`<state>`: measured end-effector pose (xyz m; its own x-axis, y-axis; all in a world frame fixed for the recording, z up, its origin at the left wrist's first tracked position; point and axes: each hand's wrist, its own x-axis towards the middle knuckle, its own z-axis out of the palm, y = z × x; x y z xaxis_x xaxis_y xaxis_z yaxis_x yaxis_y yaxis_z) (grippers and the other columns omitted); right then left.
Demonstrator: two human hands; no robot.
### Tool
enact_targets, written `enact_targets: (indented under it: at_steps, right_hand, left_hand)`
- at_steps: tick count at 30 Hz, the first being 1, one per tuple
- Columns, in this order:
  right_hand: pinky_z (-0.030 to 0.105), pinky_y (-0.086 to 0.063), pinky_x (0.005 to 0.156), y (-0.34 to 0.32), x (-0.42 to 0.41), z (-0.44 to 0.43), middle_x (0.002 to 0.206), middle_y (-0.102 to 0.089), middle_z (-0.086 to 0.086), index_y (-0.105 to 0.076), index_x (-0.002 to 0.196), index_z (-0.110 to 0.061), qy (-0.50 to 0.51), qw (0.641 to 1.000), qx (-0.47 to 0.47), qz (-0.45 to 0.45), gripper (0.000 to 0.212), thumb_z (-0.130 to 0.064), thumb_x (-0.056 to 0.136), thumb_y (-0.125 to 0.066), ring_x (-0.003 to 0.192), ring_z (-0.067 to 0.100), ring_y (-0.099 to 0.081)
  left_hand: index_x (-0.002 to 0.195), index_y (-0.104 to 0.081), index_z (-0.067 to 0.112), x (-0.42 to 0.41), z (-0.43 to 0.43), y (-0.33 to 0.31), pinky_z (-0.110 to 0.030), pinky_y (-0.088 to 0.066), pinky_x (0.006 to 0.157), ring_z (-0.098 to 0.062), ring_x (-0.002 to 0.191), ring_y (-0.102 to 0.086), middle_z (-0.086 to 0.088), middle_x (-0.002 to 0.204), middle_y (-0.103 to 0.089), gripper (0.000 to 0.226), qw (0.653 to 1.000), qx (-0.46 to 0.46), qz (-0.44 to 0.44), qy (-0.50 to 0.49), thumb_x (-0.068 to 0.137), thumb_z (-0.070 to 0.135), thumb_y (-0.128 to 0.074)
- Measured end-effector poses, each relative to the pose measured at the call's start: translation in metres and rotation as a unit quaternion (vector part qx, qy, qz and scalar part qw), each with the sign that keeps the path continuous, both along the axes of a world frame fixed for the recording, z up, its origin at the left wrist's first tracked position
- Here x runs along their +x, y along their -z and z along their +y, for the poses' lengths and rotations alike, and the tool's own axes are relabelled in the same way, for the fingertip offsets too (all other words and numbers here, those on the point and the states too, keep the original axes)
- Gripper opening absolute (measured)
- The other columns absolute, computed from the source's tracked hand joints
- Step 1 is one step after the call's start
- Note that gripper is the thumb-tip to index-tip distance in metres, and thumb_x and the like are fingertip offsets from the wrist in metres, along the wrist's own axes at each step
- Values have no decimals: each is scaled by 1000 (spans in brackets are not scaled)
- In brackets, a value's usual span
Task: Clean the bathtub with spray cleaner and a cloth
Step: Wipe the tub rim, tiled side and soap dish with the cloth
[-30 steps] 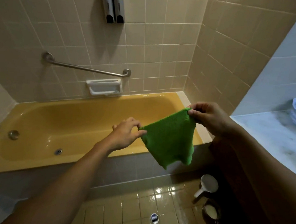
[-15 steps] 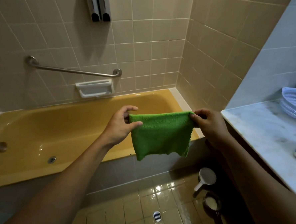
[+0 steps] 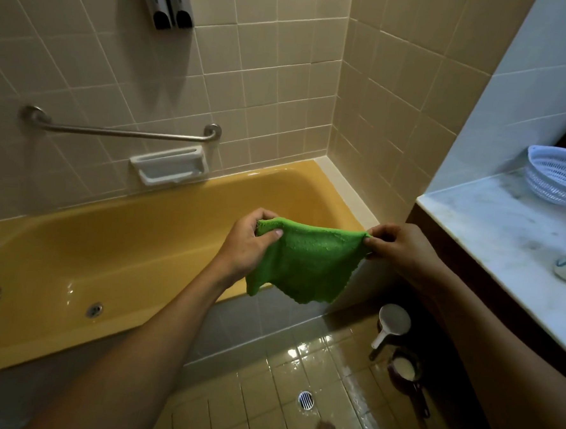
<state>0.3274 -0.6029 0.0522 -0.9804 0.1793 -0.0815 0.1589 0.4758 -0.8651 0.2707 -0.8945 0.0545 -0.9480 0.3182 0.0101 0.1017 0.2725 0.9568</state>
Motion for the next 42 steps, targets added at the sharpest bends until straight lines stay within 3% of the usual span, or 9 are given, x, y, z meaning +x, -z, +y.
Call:
enact_targets:
  at_steps: [3,8,12,17,21,26,30,37,42]
  right_hand:
    - [29,-56,78,5,-11,9,95,-73,1,-71,97,-19,-33,992,114,-47,9,-14,91,-74,89,13,-72]
    - [28,-34,112,11,-35,-3,146,-46,-16,-53,144,-28,-211,972,101,-12,72,-46,81,-82,136,2,-41]
    - [28,-51,86,33,-65,-13,99,-71,-23,-72,90,-24,-235,971,48,13,22,-40,81,-83,100,-2,-65]
    - [23,-48,60,48,-92,-2,71,-67,-6,-64,78,-14,-235,972,-28,1,28,-28,78,-88,68,8,-63]
    - [28,-49,61,56,-107,0,74,-64,-6,-60,79,-20,-248,969,0,-13,33,-33,74,-90,69,10,-60]
    - [26,-58,73,42,-111,-10,97,-72,-5,-65,128,-35,-290,953,51,-65,50,-55,83,-76,87,11,-68]
    - [45,-56,77,40,-112,-34,88,-71,-4,-76,96,-35,-257,963,76,-36,6,-38,93,-72,85,19,-65]
    - [50,-52,71,38,-93,-88,84,-68,12,-73,87,-20,-151,988,-17,-19,24,-41,94,-65,78,28,-65]
    - [58,-56,84,49,-75,-111,91,-73,15,-76,95,-13,-92,994,-45,-40,21,-32,97,-68,90,35,-69]
  left_hand:
    - [102,-67,19,-5,18,-4,-45,-55,82,-19,91,-62,-6,101,-67,5,999,-18,7,29,99,15,-66]
    - [102,-72,25,-20,52,-12,-38,-54,85,-13,96,-64,6,100,-69,11,979,-129,37,150,96,16,-69]
    - [99,-74,29,-42,60,-7,-36,-56,85,-10,95,-66,10,98,-71,11,977,-168,23,128,93,20,-75]
    - [90,-78,31,-71,46,7,-42,-61,83,-14,90,-70,10,89,-75,7,983,-171,-22,64,86,26,-81]
    - [91,-80,27,-77,44,15,-30,-55,78,-14,93,-69,9,89,-76,10,989,-123,-55,55,87,18,-79]
    - [96,-82,25,-85,38,23,-31,-55,84,-12,94,-68,7,93,-77,14,988,-113,-60,89,91,14,-76]
    - [98,-81,24,-94,24,27,-29,-52,84,-11,95,-68,8,93,-76,16,989,-98,-52,95,92,11,-73]
    - [126,-70,26,-104,-34,67,-34,-54,94,-9,108,-65,8,115,-71,36,977,-93,-73,177,93,12,-73]
    - [101,-68,25,-107,-45,104,-29,-41,85,-13,107,-54,5,113,-62,7,967,-160,-67,188,97,20,-69]
